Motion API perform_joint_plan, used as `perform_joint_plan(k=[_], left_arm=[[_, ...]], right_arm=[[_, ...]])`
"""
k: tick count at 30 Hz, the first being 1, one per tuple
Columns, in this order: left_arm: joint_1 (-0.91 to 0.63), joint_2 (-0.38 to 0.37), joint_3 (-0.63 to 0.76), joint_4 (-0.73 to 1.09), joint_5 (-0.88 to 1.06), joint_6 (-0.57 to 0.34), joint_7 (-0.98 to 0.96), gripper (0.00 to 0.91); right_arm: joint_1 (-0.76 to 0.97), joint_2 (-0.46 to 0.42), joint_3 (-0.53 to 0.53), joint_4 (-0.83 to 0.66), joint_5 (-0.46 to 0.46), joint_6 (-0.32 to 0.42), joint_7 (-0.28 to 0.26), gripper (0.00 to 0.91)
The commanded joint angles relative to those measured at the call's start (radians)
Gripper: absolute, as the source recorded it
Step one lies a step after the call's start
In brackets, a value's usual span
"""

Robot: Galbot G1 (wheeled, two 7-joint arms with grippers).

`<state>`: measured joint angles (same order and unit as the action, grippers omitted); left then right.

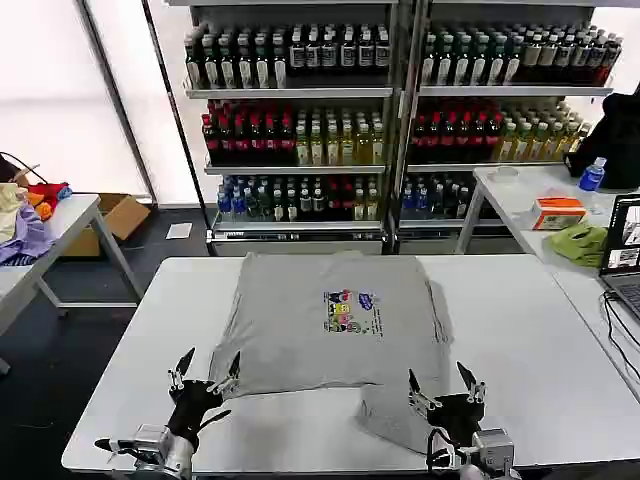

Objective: Fold and organize the clothes.

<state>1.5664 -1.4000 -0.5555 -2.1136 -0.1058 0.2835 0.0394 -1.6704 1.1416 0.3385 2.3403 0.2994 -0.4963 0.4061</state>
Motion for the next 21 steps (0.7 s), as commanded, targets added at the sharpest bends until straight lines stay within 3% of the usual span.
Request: perform_joint_plan(k=[1, 21], left_arm=[[0.004, 0.020, 0.010, 0.033, 0.019, 0.064, 0.023, 0.907], [-0.045, 0.007, -0.009, 0.160, -0.009, 0.063, 0.018, 0.907]], right_arm=[[-0.066, 0.000, -0.022, -0.008, 0.019, 0.008, 0.059, 0.907], [-0.102, 0.015, -0.081, -0.058, -0.019, 0.025, 0.084, 0.907]])
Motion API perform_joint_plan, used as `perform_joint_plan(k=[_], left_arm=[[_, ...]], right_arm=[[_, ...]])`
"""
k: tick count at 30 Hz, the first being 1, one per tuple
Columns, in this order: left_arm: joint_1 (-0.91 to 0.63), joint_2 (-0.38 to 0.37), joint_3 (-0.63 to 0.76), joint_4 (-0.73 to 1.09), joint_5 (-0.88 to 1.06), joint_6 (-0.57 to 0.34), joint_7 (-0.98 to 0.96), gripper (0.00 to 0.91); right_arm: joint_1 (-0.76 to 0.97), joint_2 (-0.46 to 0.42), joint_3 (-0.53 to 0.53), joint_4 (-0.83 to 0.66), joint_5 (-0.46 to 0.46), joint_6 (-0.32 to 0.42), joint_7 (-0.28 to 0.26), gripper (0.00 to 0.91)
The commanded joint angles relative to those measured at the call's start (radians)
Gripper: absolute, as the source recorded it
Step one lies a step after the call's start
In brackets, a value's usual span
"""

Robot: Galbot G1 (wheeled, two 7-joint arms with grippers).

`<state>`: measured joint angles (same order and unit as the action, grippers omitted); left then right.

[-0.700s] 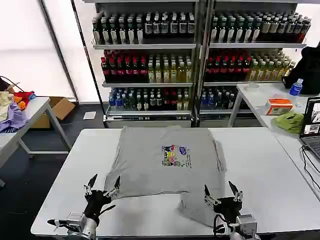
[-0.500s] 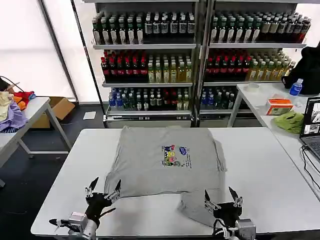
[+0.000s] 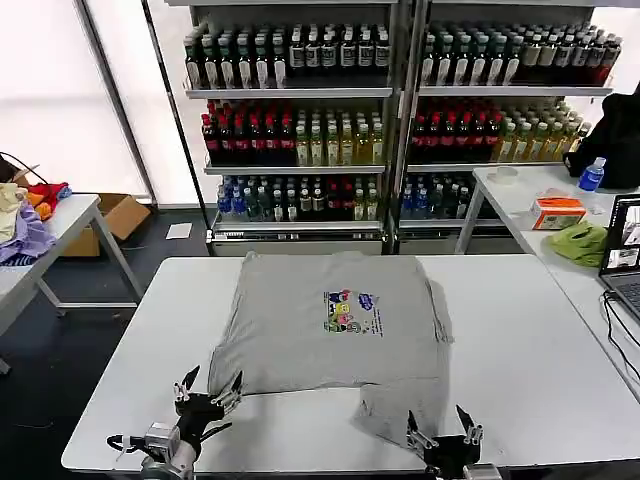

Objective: Fold and organize the clothes.

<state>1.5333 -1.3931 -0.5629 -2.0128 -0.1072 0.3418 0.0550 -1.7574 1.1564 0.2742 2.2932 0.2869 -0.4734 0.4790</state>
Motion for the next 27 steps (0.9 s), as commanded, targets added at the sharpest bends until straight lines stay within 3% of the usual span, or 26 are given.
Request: perform_joint_plan(k=[1, 16, 18, 19, 20, 21, 22, 24, 27], left_arm=[[-0.013, -0.001, 0.000, 0.062, -0.009, 0.004, 0.002, 0.907], [0.000, 0.010, 0.019, 0.046, -0.044, 0.018, -0.001, 0.907], [0.006, 0.013, 0.019, 0.036, -0.046, 0.028, 0.001, 0.897], [0.008, 0.014, 0.019, 0.033, -0.046, 0.034, 0.001, 0.856], [0.010, 0.016, 0.019, 0.033, -0.045, 0.040, 0.001, 0.544], [0.011, 0.017, 0.019, 0.036, -0.042, 0.043, 0.001, 0.403], [0.013, 0.019, 0.019, 0.037, -0.038, 0.043, 0.002, 0.081], [0.021, 0.022, 0.019, 0.031, -0.021, 0.045, 0.008, 0.000], [0.030, 0.027, 0.027, 0.010, -0.009, 0.054, 0.008, 0.000]], right_arm=[[-0.015, 0.001, -0.018, -0.017, -0.007, 0.006, 0.010, 0.907], [-0.002, 0.019, -0.038, -0.067, -0.017, 0.027, 0.008, 0.887], [-0.002, 0.018, -0.047, -0.076, -0.022, 0.034, 0.007, 0.645], [-0.002, 0.018, -0.050, -0.083, -0.022, 0.036, 0.006, 0.595], [-0.001, 0.019, -0.051, -0.090, -0.021, 0.037, 0.005, 0.484], [-0.001, 0.019, -0.052, -0.098, -0.018, 0.042, 0.005, 0.222], [0.000, 0.019, -0.052, -0.105, -0.015, 0.044, 0.004, 0.000], [0.005, 0.019, -0.052, -0.120, 0.003, 0.053, 0.008, 0.000], [0.008, 0.017, -0.054, -0.127, 0.045, 0.060, 0.018, 0.000]])
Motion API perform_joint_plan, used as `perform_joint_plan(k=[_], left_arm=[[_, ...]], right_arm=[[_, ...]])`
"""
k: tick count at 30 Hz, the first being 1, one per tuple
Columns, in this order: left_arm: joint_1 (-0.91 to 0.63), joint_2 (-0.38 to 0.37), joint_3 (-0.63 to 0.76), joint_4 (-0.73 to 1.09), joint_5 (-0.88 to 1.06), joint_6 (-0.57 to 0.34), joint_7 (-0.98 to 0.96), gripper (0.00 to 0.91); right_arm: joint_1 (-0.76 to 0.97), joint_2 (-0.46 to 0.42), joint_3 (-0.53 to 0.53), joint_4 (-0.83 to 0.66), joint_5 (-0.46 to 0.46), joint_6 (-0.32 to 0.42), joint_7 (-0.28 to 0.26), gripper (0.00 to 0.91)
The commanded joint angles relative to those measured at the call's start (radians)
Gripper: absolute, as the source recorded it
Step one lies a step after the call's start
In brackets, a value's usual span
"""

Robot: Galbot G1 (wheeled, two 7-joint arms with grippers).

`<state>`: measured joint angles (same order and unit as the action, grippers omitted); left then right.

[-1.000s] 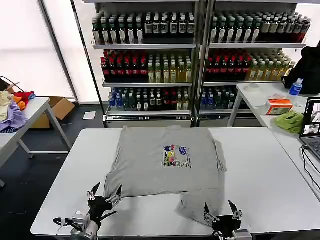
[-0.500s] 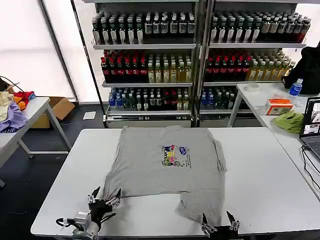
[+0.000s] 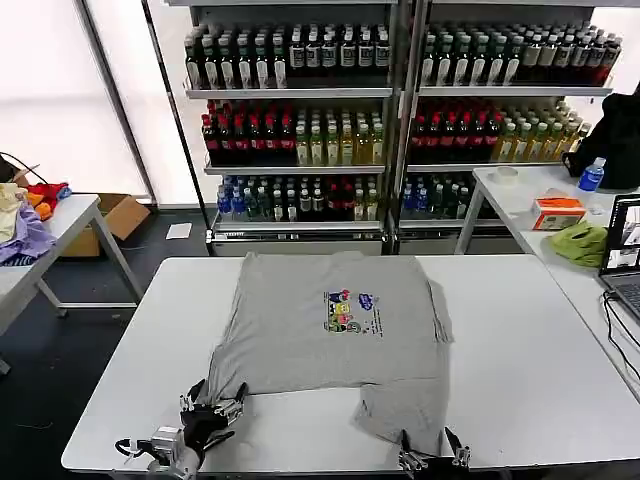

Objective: Fold and organize the clothes.

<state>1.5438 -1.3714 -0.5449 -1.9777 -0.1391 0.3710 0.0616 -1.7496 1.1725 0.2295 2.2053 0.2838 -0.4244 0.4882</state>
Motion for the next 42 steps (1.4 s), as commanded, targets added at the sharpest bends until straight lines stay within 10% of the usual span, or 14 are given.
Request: perform_joint_plan(k=[1, 23, 42], left_arm=[[0.019, 0.005, 0.010, -0.026, 0.025, 0.027, 0.001, 0.000], [-0.002, -0.013, -0.007, -0.139, -0.090, -0.065, -0.012, 0.000], [-0.202, 0.004, 0.002, 0.009, -0.122, -0.076, -0.036, 0.000]], right_arm=[[0.002, 0.001, -0.010, -0.040, 0.061, 0.008, 0.010, 0.000], [0.018, 0.028, 0.033, 0.123, -0.153, 0.206, -0.117, 0.000], [0.371, 0.038, 0.112, -0.008, -0.059, 0.175, -0.130, 0.000]])
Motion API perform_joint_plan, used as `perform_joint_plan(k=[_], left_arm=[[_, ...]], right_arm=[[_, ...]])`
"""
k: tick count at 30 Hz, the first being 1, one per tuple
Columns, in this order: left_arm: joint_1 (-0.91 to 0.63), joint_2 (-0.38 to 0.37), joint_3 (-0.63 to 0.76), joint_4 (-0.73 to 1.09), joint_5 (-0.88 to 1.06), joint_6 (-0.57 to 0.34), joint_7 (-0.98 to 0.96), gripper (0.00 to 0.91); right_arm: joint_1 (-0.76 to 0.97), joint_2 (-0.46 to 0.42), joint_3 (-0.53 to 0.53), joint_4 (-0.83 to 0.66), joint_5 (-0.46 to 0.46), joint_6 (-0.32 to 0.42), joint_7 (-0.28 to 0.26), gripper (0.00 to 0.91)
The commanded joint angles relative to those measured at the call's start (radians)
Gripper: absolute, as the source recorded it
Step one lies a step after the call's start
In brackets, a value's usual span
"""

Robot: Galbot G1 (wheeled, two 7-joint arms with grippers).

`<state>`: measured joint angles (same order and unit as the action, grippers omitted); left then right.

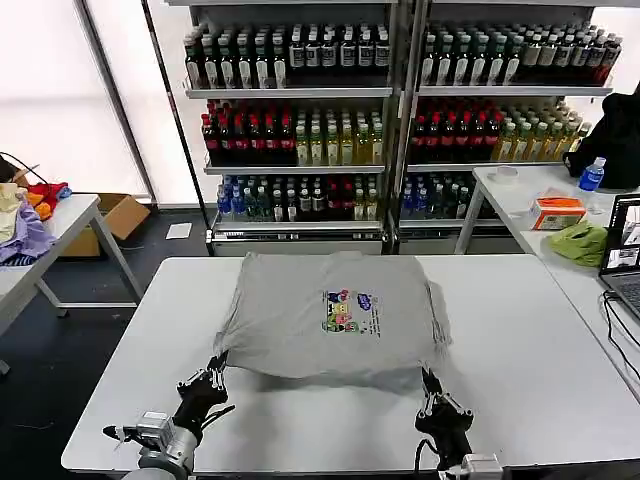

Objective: Fold and organize the clothes.

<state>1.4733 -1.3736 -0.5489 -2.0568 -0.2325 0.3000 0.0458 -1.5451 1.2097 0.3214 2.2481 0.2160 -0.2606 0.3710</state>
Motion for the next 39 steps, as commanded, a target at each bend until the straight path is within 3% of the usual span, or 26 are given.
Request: perform_joint_plan(k=[1, 22, 32, 39], left_arm=[[-0.144, 0.006, 0.009, 0.094, -0.032, -0.005, -0.020, 0.000], [-0.469, 0.001, 0.093, 0.448, -0.068, 0.001, -0.049, 0.000], [-0.522, 0.018, 0.142, 0.524, -0.062, 0.037, -0.048, 0.000], [-0.543, 0.028, 0.164, 0.546, -0.036, 0.043, -0.030, 0.000]], right_arm=[[0.200, 0.000, 0.019, -0.080, 0.009, 0.012, -0.013, 0.000], [0.608, -0.039, -0.047, -0.430, 0.129, -0.066, -0.059, 0.000], [0.642, -0.024, -0.066, -0.555, 0.129, -0.092, -0.105, 0.000], [0.632, 0.008, -0.077, -0.599, 0.121, -0.087, -0.095, 0.000]])
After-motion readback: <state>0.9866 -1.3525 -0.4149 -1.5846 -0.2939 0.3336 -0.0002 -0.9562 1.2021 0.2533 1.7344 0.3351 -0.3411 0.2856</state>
